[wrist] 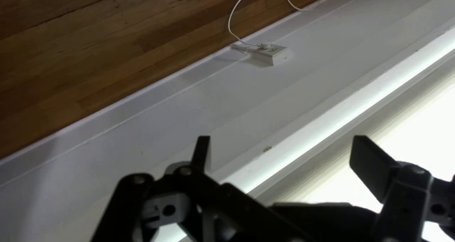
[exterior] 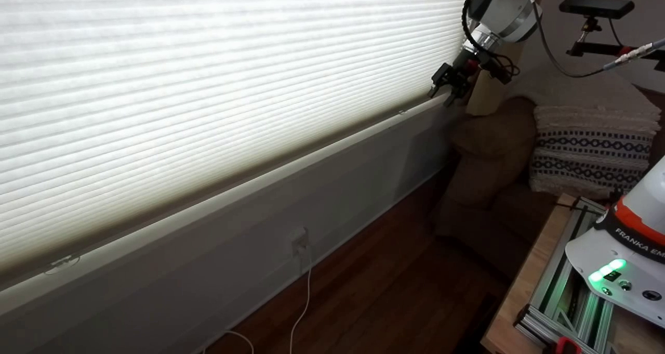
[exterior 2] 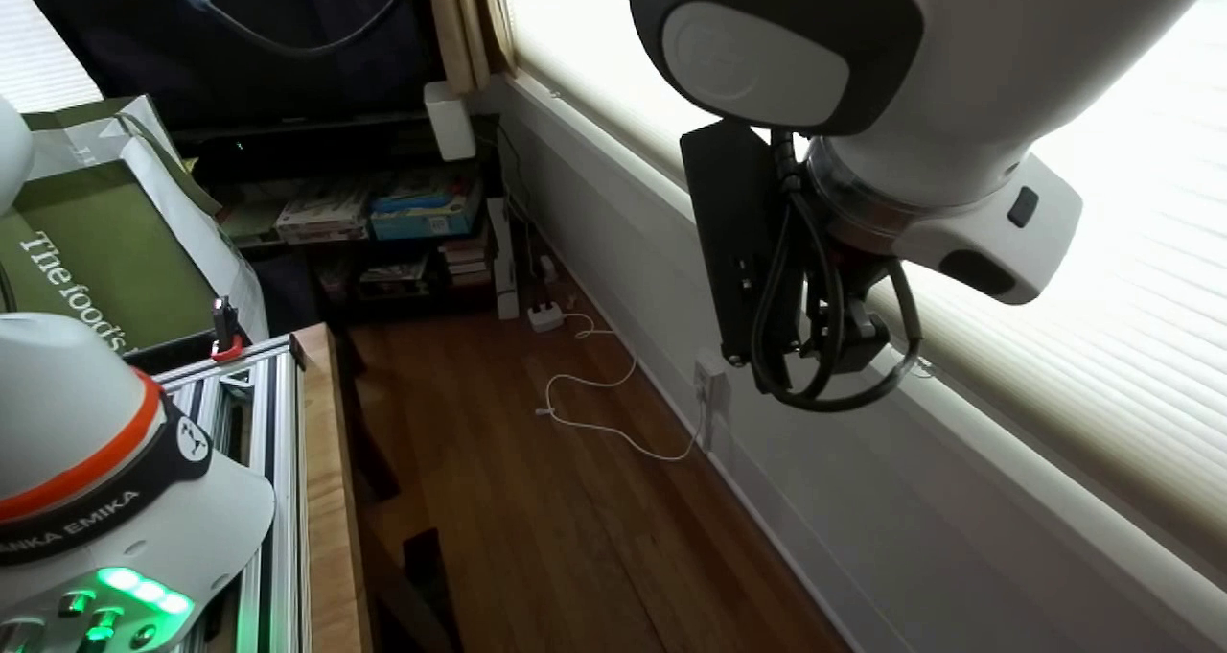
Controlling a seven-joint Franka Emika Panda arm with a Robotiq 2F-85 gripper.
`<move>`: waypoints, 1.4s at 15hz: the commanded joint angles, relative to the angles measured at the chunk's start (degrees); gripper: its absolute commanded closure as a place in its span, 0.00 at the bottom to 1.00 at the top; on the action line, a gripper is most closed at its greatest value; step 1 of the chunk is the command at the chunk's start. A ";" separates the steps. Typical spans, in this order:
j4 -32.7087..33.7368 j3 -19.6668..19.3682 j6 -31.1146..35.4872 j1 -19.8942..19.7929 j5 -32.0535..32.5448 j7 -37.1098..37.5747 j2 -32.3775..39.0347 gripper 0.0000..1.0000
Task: Push the blinds up
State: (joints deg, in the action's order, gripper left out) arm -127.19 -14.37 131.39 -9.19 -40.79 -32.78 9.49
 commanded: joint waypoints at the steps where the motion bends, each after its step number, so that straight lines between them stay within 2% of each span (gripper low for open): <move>1: 0.06 2.19 0.11 -2.09 0.52 0.37 -0.14 0.00; 2: 1.05 2.15 1.57 -2.14 0.21 0.49 1.54 0.00; 4: 4.71 2.54 -1.14 -4.06 -3.55 1.21 5.73 0.00; 12: 20.61 6.20 -18.07 -14.47 -17.28 -6.09 22.37 0.00; 16: 26.63 6.64 -22.18 -16.66 -20.39 -9.32 28.08 0.00; 21: 29.98 7.04 -22.06 -17.40 -25.29 -12.85 31.85 0.00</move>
State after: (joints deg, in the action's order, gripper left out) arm -99.86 -8.13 110.64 -25.24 -63.00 -42.91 38.52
